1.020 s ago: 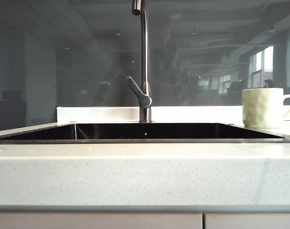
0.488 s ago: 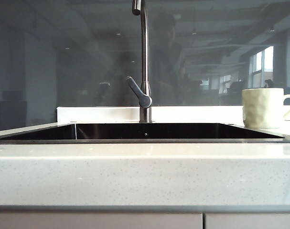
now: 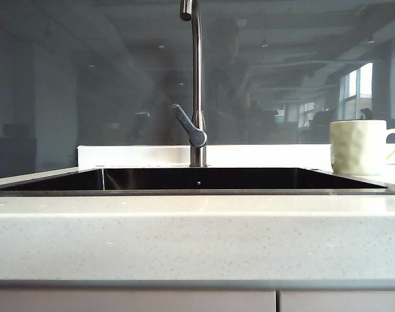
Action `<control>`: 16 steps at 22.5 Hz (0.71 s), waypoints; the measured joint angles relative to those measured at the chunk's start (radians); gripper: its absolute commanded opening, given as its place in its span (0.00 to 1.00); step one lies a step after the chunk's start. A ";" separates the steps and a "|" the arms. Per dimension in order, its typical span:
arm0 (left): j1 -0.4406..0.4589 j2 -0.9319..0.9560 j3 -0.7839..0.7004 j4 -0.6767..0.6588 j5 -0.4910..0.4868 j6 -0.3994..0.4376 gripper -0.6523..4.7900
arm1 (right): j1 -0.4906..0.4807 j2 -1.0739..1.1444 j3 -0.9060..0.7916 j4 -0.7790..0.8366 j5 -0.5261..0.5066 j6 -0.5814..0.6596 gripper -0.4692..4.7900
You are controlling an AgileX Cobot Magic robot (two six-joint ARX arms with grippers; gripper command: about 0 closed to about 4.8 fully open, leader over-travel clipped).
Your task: Pick up the mug next to the sink, go to the faucet to get some water, pour the water into the sink, and finally put the mug back to its place.
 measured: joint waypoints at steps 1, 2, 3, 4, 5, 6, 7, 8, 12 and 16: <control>0.000 0.000 0.000 0.000 0.000 0.000 0.11 | 0.001 0.000 0.000 0.000 0.008 0.000 0.09; 0.000 0.000 0.000 0.000 0.000 0.000 0.11 | 0.002 0.000 0.000 0.000 0.014 0.000 0.09; 0.000 0.000 0.000 0.000 0.000 0.000 0.11 | 0.008 0.000 0.000 0.000 0.031 0.000 0.09; 0.000 0.000 0.000 0.000 0.000 0.000 0.11 | 0.008 0.000 0.000 0.000 0.032 0.000 0.09; 0.000 0.000 0.000 0.000 0.000 0.000 0.11 | 0.008 0.000 0.000 0.000 0.036 0.000 0.09; 0.000 0.000 0.000 0.000 0.000 0.000 0.11 | 0.007 0.000 0.000 0.000 0.036 0.000 0.09; 0.000 0.000 0.000 0.000 0.000 0.000 0.11 | 0.008 0.000 0.000 0.000 0.036 0.000 0.09; 0.000 0.000 0.000 0.000 0.000 0.000 0.11 | 0.007 0.000 0.000 0.000 0.036 0.000 0.09; 0.000 0.000 0.000 0.000 0.000 0.000 0.11 | 0.007 0.000 0.000 0.000 0.035 0.000 0.09; 0.000 0.000 0.000 0.000 0.000 0.000 0.11 | 0.007 0.000 0.000 0.000 0.035 0.000 0.09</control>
